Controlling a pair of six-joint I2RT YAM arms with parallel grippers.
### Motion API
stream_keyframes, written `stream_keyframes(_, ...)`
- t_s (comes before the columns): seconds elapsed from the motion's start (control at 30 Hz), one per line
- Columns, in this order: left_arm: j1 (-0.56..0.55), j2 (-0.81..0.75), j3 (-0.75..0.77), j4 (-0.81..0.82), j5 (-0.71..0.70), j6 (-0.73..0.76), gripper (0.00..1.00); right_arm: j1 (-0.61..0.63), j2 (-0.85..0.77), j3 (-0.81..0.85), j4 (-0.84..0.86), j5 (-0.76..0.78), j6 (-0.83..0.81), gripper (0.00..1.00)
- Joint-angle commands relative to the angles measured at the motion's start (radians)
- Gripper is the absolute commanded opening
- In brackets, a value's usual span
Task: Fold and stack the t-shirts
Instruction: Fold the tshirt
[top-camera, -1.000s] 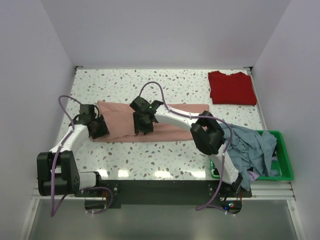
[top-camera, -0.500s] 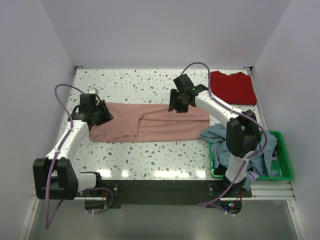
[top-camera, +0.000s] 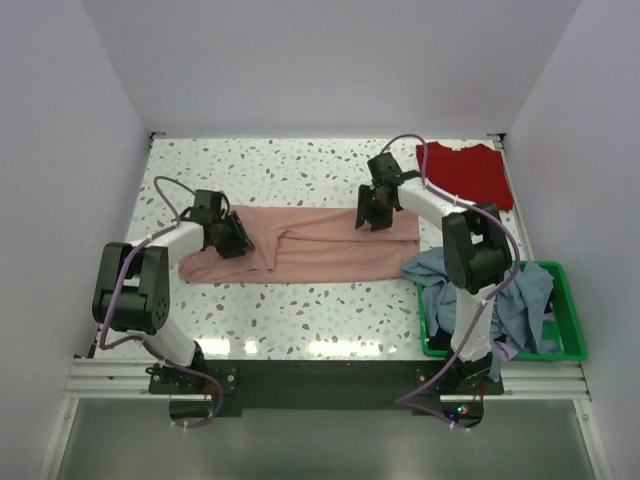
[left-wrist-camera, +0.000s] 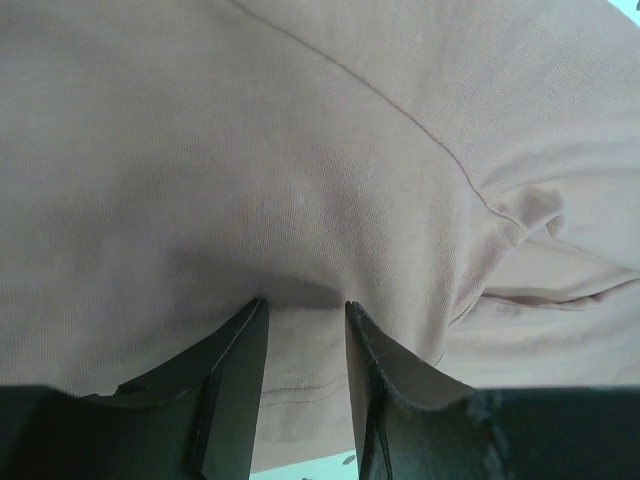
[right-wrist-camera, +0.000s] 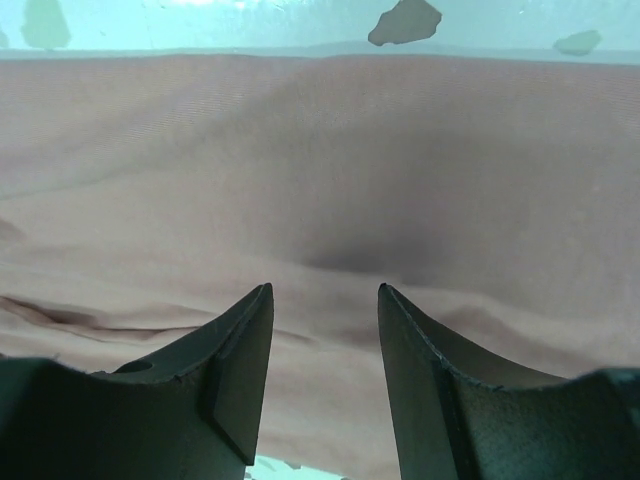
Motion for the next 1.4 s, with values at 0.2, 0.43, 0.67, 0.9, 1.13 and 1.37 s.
stream_keyframes(0.2,0.093,0.11,0.017,0.069,0.009,0.027,0.42,0.003,0.067,-0.018,-0.006,-0.066,-0.011,0.48)
stream_keyframes(0.43,0.16,0.242,0.175,0.033,-0.027,0.107,0.42,0.032,0.003,-0.154,-0.025,-0.078,0.048,0.47)
stream_keyframes(0.67,0.179,0.383,0.358,-0.015,-0.067,0.159,0.41,0.173,-0.045,-0.237,-0.026,-0.069,0.117,0.46)
stream_keyframes(0.9,0.177,0.512,0.531,-0.056,-0.114,0.219,0.41,0.355,-0.083,-0.26,-0.074,0.001,0.287,0.45)
stream_keyframes(1.13,0.162,0.594,0.614,-0.034,-0.099,0.245,0.41,0.491,-0.089,-0.262,-0.101,0.014,0.403,0.45)
stream_keyframes(1.37,0.038,0.655,0.706,-0.006,-0.111,0.294,0.41,0.604,-0.056,-0.199,-0.092,0.014,0.498,0.45)
